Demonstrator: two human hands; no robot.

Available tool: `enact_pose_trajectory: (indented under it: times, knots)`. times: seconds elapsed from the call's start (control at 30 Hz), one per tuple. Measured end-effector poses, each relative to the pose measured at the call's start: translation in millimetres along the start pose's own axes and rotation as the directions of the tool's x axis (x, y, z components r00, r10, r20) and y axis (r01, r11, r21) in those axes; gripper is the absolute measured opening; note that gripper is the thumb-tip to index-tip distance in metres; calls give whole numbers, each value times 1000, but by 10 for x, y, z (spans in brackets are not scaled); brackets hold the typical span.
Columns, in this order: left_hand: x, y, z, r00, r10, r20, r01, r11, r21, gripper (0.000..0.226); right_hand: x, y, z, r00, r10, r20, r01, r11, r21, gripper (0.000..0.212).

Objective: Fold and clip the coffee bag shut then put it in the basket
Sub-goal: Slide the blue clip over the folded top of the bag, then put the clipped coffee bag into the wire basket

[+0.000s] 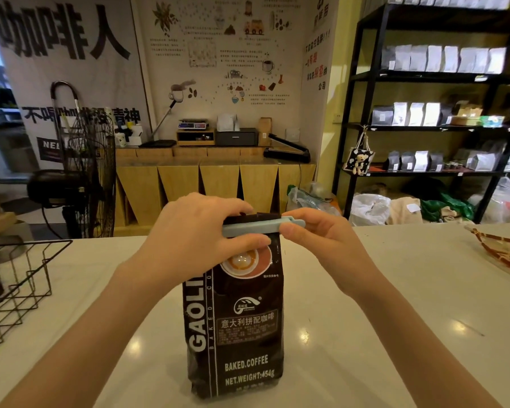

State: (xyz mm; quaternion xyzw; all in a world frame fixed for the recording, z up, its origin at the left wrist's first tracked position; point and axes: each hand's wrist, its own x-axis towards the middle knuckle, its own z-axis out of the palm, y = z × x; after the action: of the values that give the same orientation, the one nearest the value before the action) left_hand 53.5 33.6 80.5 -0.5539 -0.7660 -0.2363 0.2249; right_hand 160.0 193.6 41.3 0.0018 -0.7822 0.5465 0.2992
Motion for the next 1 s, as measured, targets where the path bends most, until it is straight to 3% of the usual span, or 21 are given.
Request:
enact_pose_trajectory:
  times: [0.07,0.13,0.23,0.3,0.47,0.57,0.7,1.0]
  knots:
    - [-129,-92,-3,994,-109,-16,108,992,-65,75,12,43,-11,999,31,21,-32,998,46,24]
    - [-282,-160,16,961,-276,26,270,910,-314,81,16,104,8,995,65,74,-75,986,147,21]
    - [-478,-226,126,888,-404,217,423,536,-731,83,-12,204,77,989,84,122,-109,970,216,36]
    - [-579,-245,243,876,-398,271,433,404,-806,76,-43,259,101,988,92,124,-120,963,240,52]
    - [-685,-282,420,865,-423,271,405,270,-873,60,-234,403,143,931,228,286,-284,943,174,78]
    - [-778,-287,491,863,-376,336,442,242,-864,77,-389,513,255,894,289,342,-341,935,101,77]
    - [-938,-291,590,830,-374,414,518,238,-822,86,-442,593,306,913,284,294,-334,933,133,71]
    - [-922,-391,208,769,-582,262,504,302,-809,70,-90,338,519,939,205,276,-265,943,201,49]
